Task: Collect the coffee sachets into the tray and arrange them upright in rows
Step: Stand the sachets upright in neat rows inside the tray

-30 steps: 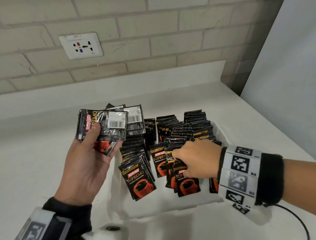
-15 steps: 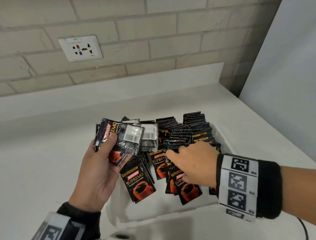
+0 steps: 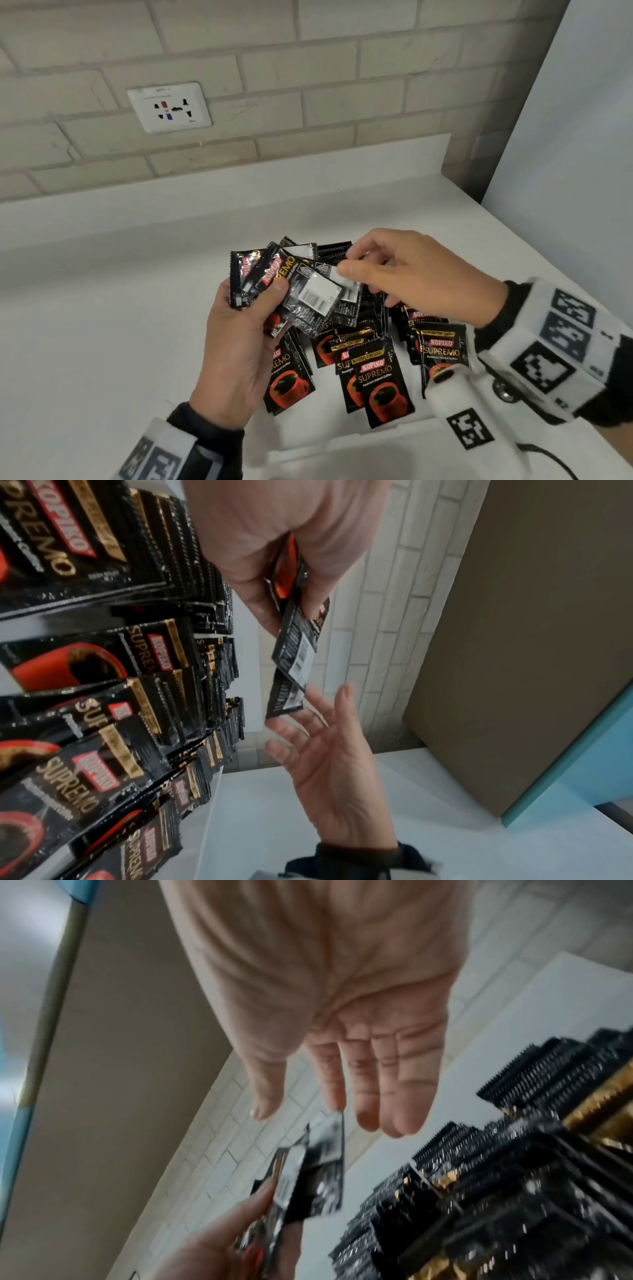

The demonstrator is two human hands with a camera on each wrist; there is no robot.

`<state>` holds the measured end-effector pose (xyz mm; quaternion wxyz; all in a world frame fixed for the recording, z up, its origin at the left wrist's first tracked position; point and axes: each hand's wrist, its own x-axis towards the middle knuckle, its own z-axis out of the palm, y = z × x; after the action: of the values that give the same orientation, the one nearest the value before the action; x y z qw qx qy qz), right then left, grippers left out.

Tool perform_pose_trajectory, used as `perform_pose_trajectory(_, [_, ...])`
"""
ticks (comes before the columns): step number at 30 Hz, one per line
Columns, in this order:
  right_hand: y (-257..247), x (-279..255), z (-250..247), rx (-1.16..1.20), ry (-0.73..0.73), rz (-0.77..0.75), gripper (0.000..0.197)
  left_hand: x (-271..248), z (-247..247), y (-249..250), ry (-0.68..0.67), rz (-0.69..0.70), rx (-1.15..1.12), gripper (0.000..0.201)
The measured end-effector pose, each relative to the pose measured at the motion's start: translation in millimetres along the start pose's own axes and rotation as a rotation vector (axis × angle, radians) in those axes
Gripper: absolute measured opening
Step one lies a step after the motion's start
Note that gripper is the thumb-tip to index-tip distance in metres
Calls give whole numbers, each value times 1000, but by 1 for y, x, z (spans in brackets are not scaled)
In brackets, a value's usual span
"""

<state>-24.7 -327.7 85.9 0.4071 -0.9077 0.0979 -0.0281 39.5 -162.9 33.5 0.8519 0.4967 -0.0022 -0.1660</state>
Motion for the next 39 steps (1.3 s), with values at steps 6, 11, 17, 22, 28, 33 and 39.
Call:
perform_pose_trajectory(6, [8,2,18,283,-61,71,23,-7,11,-7,-62,47,63,44])
perform_pose_trajectory(11, [20,0,15,530,-84,133,16,-6,6,-6,-82,26,63,43])
perform_pose_trajectory(17, [36,-7,2,593,14,179,22,-5,1,-5,-59,-37,56,18])
perform_pose_trajectory(22, [40,-18,-7,530,223,146,24,-1,-4,-9,-16,0,210,47])
perform_pose_trajectory(28, [21,-24,-7,-22,564,-225,33,-4,2,-9,-123,141,526,62])
perform_pose_trajectory(33, [8,-28,12,-391,532,-459,19,-14,15,-3,-226,84,617,25])
perform_pose_trajectory(39, [3,-31,32,-592,432,-578,23,-12,11,-6,-219,130,697,45])
